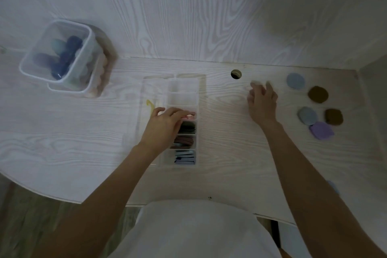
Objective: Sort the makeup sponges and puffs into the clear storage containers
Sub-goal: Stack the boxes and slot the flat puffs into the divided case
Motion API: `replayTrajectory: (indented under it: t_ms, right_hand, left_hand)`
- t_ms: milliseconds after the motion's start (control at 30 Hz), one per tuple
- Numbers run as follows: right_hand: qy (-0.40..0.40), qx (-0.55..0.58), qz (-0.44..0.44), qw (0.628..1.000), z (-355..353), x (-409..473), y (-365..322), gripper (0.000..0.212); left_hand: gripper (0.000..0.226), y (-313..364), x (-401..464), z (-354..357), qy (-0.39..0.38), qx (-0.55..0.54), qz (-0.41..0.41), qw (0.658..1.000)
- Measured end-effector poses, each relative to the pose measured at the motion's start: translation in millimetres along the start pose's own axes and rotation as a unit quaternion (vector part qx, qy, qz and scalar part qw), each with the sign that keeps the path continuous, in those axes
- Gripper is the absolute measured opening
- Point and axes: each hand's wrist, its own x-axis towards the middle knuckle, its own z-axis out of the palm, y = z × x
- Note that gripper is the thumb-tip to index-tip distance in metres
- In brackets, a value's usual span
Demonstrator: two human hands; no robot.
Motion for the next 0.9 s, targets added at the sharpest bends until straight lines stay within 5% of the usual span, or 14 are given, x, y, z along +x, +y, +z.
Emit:
replayTrajectory:
  t_ms: [133,433,633,900]
  right_hand:
    - [-0.003,-0.003,0.002,1.000,2.8,8.5,-0.5,0.022]
    - [0.030,0.302,-0.106,0.947,-24.1,-59.1,-65.7,0.019]
    - [0.052,0.164,-0.306,0.936,-3.4,-82.5,-114.2,0.007]
    - [0.062,0.001,-0.380,0.923,5.9,-68.7,-141.4,0.020]
  left_hand:
    - [0.024,-1.0,1.1,0.5,0.022,-0.007,0.004,1.000]
    - [0.022,-0.6,-0.6,1.3,0.032,-0.008,0.023,0.999]
    - [0.021,-4.6,-2.5,2.7,0.027,-0.014,0.021,0.999]
    - [0.021,-4.9,-9.1,7.0,0.025,-0.012,0.011,1.000]
